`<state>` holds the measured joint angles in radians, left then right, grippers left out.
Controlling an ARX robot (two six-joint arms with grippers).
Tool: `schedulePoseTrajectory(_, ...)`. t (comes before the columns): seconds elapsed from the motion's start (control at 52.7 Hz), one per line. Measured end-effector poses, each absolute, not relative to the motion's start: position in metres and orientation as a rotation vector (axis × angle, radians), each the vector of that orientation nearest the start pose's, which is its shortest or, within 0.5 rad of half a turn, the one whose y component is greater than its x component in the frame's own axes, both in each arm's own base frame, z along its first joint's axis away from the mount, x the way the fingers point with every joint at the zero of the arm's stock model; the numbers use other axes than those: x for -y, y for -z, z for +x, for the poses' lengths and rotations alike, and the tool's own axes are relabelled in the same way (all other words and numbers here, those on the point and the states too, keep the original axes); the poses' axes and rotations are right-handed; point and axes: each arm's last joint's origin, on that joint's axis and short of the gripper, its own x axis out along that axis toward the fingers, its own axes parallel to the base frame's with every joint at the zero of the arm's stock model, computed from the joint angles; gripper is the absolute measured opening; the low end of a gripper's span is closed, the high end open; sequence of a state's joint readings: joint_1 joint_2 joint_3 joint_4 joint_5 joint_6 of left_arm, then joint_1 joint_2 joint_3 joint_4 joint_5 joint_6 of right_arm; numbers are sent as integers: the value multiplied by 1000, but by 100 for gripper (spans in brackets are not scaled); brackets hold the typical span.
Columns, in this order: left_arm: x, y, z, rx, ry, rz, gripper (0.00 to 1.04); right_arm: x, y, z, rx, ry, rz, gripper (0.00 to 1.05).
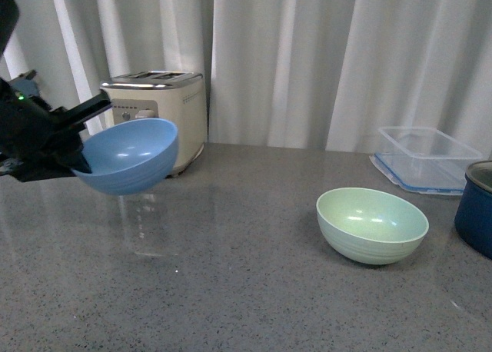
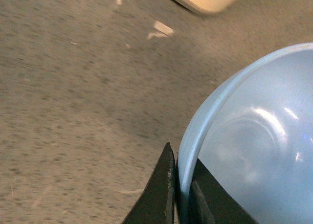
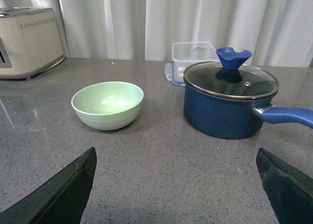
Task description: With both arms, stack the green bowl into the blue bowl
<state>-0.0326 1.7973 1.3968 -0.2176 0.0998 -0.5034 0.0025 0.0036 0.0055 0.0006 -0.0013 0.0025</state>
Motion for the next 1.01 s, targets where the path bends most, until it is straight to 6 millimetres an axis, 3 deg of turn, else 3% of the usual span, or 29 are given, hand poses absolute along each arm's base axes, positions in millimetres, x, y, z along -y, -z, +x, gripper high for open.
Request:
schedulePoseTrajectory(0.152, 67, -259, 409, -682, 58, -484, 4, 0, -165, 98, 2, -4, 2, 95)
schedulePoseTrajectory(0.455, 126, -237, 429, -767, 88, -430, 4, 0, -165, 98, 2, -4, 2, 95)
schedulePoseTrajectory(0.588, 137, -225, 437, -798, 73, -406, 4, 0, -165, 98, 2, -3, 2, 95)
schedulePoseTrajectory(0.815, 145, -224, 440, -805, 64, -387, 4, 0, -165, 98, 2, -4, 2, 95)
schedulePoseTrajectory(1.005, 146, -224, 440, -810, 72, -382, 31, 0, -165, 98, 2, -4, 2, 95)
